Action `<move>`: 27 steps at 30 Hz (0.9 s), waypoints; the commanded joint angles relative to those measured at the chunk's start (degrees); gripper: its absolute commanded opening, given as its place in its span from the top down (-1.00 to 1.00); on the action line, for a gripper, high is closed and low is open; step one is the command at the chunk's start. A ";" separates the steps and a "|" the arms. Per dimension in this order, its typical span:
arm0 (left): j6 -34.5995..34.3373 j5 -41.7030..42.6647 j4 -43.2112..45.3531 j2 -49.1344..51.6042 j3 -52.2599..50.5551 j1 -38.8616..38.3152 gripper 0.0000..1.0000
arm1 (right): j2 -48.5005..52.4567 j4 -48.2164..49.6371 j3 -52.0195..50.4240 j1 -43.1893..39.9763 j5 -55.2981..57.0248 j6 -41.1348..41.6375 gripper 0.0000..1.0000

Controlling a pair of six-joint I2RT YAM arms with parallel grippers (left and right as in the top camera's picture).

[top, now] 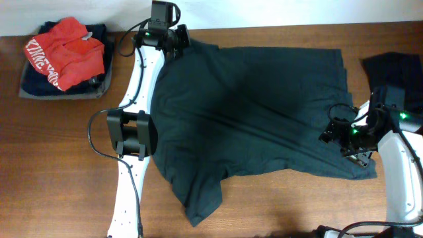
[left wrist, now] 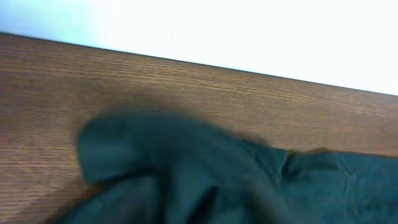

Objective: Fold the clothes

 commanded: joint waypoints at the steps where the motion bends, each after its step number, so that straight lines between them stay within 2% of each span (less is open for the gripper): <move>1: 1.42 -1.29 -0.02 0.90 1.49 0.48 -0.98 | 0.17 0.11 0.33 0.57 0.74 -0.02 -0.64; 8: 0.90 -1.07 -0.48 0.87 1.49 1.20 -0.98 | 0.17 0.11 0.33 0.57 0.76 -0.02 -0.64; 13: -6.54 -0.72 -1.95 0.92 1.49 3.08 -0.98 | 0.17 0.20 0.33 0.57 0.74 0.00 -0.65; 21: -7.80 11.13 -4.72 0.92 1.53 5.29 -0.97 | 0.17 0.42 0.33 0.57 0.76 -0.02 -0.65; 22: -7.78 11.45 -5.31 0.90 1.64 5.44 -0.96 | 0.17 0.42 0.33 0.57 0.76 -0.02 -0.65; 25: -7.08 11.41 -9.16 0.81 2.73 5.64 -0.68 | 0.17 0.42 0.33 0.57 0.79 -0.02 -0.65; 27: -5.75 11.39 -11.58 0.74 4.07 5.62 -0.68 | 0.22 0.59 0.33 0.57 0.92 -0.02 -0.65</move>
